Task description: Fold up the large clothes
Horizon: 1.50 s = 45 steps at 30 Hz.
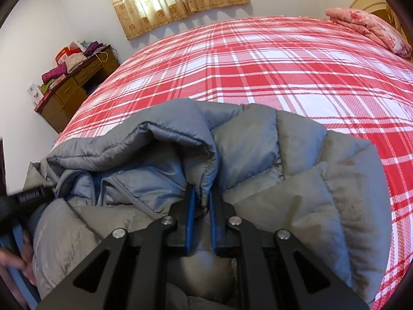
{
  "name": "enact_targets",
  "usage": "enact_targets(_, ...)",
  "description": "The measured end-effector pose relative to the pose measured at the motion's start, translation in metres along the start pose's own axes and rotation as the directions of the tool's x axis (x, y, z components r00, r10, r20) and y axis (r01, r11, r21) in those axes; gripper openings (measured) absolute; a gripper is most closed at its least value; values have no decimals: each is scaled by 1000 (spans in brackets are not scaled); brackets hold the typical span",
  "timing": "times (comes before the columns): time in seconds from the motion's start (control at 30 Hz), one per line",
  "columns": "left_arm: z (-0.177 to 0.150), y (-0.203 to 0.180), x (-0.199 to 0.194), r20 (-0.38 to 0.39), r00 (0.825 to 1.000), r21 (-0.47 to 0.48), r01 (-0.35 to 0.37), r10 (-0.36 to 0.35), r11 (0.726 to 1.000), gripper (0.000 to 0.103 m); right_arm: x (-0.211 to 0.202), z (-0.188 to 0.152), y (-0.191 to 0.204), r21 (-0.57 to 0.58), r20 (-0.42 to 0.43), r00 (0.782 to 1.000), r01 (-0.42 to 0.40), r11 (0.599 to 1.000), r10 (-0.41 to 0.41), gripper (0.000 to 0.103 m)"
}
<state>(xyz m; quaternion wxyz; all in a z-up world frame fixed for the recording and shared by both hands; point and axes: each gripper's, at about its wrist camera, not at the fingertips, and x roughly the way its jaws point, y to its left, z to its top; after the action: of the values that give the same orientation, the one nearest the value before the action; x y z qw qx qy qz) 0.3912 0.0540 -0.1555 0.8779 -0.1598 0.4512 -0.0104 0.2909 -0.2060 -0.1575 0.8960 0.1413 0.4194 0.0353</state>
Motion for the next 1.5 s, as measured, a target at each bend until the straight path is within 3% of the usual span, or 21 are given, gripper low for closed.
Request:
enact_targets(0.1, -8, -3, 1, 55, 998, 36, -27, 25, 999, 1, -13, 5, 3, -4, -9, 999, 45, 999, -45, 15)
enact_targets(0.2, -9, -10, 3, 82, 995, 62, -59, 54, 996, 1, -66, 22, 9, 21, 189, 979, 68, 997, -70, 22)
enact_targets(0.27, -6, -9, 5, 81, 995, 52, -56, 52, 997, 1, -80, 40, 19, 18, 253, 964, 77, 997, -79, 23)
enact_targets(0.33, -4, -10, 5, 83, 995, 51, -60, 56, 997, 1, -70, 63, 34, 10, 232, 968, 91, 996, -91, 28)
enact_targets(0.37, -4, -10, 4, 81, 995, 56, -62, 58, 996, 1, -52, 73, 40, 23, 176, 979, 102, 994, -105, 37)
enact_targets(0.4, -3, -13, -1, 71, 996, 74, -67, 62, 995, 1, -36, 74, 40, 45, 130, 986, 99, 994, -104, 40)
enact_targets(0.5, -2, -20, -31, 92, 992, 142, -95, 82, 985, 1, 11, 54, 35, 96, -71, 995, 75, 993, -68, 39)
enact_targets(0.53, -2, -22, -43, 106, 992, 160, -87, 71, 983, 1, 16, 43, 33, 101, -88, 994, 80, 992, -71, 39)
enact_targets(0.67, 18, -39, -71, 132, 991, 191, 0, -26, 982, 1, 20, 17, 39, -45, 2, 994, 111, 993, -111, 38)
enact_targets(0.77, 43, -58, -60, 141, 987, 189, 52, -80, 981, 1, 18, 12, 46, -100, 31, 987, 157, 982, -155, 38)
enact_targets(0.9, 54, -74, -16, 101, 995, 238, -39, 15, 971, 1, 19, 12, 41, -91, 46, 989, 142, 986, -138, 38)
enact_targets(1.0, 43, -59, 6, 66, 994, 218, -104, 91, 970, 1, 16, 13, 35, -62, 50, 994, 99, 993, -96, 38)
enact_targets(1.2, 21, -25, 23, 68, 998, 123, -13, 5, 992, 1, 17, 11, 36, -59, 57, 995, 85, 995, -82, 40)
enact_targets(1.3, 17, -28, 25, 94, 995, 124, -26, 15, 992, 2, 16, 11, 34, -49, 56, 996, 75, 996, -72, 39)
enact_targets(1.5, 16, -34, 26, 112, 993, 143, -64, 48, 988, 2, 21, 10, 42, -86, 50, 991, 130, 988, -126, 40)
